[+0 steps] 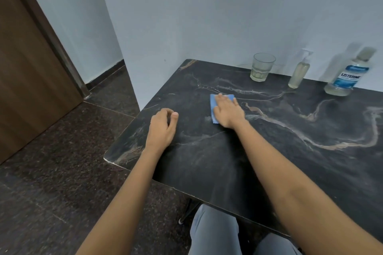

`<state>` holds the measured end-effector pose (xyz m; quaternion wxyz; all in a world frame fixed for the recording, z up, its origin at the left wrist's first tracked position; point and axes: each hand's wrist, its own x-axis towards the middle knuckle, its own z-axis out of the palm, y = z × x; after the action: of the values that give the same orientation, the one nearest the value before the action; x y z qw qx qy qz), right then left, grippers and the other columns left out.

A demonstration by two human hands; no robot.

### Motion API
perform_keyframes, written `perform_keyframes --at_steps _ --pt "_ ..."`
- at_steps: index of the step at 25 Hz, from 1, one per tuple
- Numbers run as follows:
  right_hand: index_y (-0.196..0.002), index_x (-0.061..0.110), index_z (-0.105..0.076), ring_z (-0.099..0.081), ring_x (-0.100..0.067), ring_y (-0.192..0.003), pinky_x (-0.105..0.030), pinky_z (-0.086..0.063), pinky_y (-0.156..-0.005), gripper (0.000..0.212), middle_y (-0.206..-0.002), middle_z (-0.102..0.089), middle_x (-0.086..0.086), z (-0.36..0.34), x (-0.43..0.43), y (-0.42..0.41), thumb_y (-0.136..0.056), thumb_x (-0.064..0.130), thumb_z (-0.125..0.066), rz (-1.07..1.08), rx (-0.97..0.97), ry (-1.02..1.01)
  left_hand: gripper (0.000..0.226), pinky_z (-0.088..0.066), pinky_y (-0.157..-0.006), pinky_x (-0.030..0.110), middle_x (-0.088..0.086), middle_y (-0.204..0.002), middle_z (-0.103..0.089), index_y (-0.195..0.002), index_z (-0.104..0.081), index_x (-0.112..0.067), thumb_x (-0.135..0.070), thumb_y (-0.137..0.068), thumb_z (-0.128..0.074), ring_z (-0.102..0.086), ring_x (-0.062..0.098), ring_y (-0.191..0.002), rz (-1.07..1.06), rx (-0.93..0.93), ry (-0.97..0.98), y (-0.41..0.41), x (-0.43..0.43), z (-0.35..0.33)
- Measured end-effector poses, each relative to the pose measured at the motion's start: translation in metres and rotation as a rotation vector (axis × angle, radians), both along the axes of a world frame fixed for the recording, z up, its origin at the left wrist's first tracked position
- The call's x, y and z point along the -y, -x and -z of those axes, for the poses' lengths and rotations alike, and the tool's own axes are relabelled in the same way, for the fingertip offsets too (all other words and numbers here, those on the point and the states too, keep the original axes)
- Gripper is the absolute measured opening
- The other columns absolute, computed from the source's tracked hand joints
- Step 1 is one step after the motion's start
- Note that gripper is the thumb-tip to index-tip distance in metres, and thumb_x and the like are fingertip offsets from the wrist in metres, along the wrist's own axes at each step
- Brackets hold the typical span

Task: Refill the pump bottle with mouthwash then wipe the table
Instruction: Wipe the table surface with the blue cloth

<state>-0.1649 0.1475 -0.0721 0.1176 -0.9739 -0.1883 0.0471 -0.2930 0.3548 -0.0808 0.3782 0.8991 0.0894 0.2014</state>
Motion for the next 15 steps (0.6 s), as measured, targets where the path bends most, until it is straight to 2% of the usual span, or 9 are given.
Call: perform_keyframes --at_steps 3,8,12,15 --pt "-0.151 0.011 -0.016 -0.011 -0.018 -0.147 -0.041 -0.001 -0.119 0.055 -0.16 -0.013 -0.005 -0.005 0.083 -0.011 -0.099 0.027 -0.024 0.149 -0.005 0.008 0.044 -0.046 -0.088 0.042 0.001 -0.106 -0.062 -0.111 -0.057 -0.014 -0.05 -0.098 -0.035 -0.054 0.023 -0.104 0.085 -0.058 -0.078 -0.011 0.028 0.004" --pt "-0.152 0.013 -0.014 -0.007 -0.017 -0.147 -0.041 0.001 -0.119 0.054 -0.16 -0.009 -0.004 -0.005 0.195 0.015 -0.1 0.028 -0.021 0.317 -0.029 0.034 0.04 -0.04 -0.094 0.037 0.004 -0.117 -0.059 -0.118 -0.055 -0.011 -0.043 -0.1 -0.039 -0.046 0.022 -0.115 0.181 -0.084 -0.143 -0.016 0.068 -0.003" --pt "-0.152 0.012 -0.01 -0.003 -0.016 -0.148 -0.04 0.003 -0.119 0.054 -0.16 -0.004 -0.004 -0.005 0.228 0.068 -0.101 0.028 -0.019 0.421 -0.052 0.036 0.041 -0.038 -0.097 0.036 0.004 -0.121 -0.058 -0.121 -0.054 -0.011 -0.043 -0.101 -0.038 -0.045 0.023 -0.12 0.204 -0.119 -0.159 -0.017 0.081 -0.001" --pt "-0.151 0.012 -0.006 0.0 -0.014 -0.148 -0.038 0.004 -0.119 0.056 -0.16 -0.001 -0.003 0.001 0.215 0.116 -0.1 0.032 -0.014 0.381 -0.056 0.084 0.038 -0.039 -0.097 0.036 0.002 -0.115 -0.059 -0.115 -0.055 -0.012 -0.044 -0.1 -0.039 -0.046 0.02 -0.115 0.183 -0.127 -0.123 -0.016 0.088 0.005"
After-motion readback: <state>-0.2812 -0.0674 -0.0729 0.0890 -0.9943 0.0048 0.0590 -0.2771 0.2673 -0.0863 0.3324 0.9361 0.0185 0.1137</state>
